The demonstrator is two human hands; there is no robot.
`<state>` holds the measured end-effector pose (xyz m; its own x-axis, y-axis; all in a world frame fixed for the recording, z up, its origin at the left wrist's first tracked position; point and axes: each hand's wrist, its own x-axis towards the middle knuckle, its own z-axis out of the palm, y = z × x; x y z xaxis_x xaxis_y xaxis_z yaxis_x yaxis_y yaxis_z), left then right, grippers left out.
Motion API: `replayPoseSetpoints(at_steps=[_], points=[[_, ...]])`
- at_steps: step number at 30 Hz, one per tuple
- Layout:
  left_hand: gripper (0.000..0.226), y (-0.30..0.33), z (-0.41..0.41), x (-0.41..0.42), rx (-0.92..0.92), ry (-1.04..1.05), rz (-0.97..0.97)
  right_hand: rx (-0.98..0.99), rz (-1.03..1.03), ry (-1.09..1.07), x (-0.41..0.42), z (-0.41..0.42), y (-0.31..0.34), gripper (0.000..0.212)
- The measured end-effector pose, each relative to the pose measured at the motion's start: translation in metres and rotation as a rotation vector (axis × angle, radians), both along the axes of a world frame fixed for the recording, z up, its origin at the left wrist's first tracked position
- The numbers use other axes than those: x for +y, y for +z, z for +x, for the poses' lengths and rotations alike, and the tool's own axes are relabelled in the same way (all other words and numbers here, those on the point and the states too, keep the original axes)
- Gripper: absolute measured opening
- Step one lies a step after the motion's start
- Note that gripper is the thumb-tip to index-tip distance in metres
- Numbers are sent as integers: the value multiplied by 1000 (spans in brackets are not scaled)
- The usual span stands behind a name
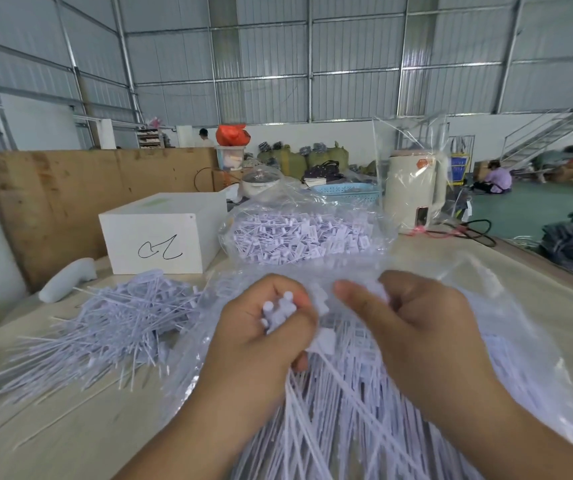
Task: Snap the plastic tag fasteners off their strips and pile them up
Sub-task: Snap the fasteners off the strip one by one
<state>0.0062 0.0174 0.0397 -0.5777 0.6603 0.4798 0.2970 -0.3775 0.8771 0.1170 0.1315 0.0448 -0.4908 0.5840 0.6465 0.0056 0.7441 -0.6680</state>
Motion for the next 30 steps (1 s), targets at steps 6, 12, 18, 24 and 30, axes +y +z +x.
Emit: replayPoseSetpoints(at_steps=[6,12,18,24,30], points=[[13,2,-2,-5,20,-55,-60,14,-87,220,16,11,2,55],[48,5,-7,-12,185,-368,-302,-272,-35,513,7,4,-12,66],[26,4,-12,-11,199,-384,-406,-392,69,475,10,2,-10,63],[15,6,-17,-13,125,-313,-331,-439,-13,504,22,10,-3,53],[10,-3,-7,-3,12,-192,-173,-351,51,287,17,5,-4,51]])
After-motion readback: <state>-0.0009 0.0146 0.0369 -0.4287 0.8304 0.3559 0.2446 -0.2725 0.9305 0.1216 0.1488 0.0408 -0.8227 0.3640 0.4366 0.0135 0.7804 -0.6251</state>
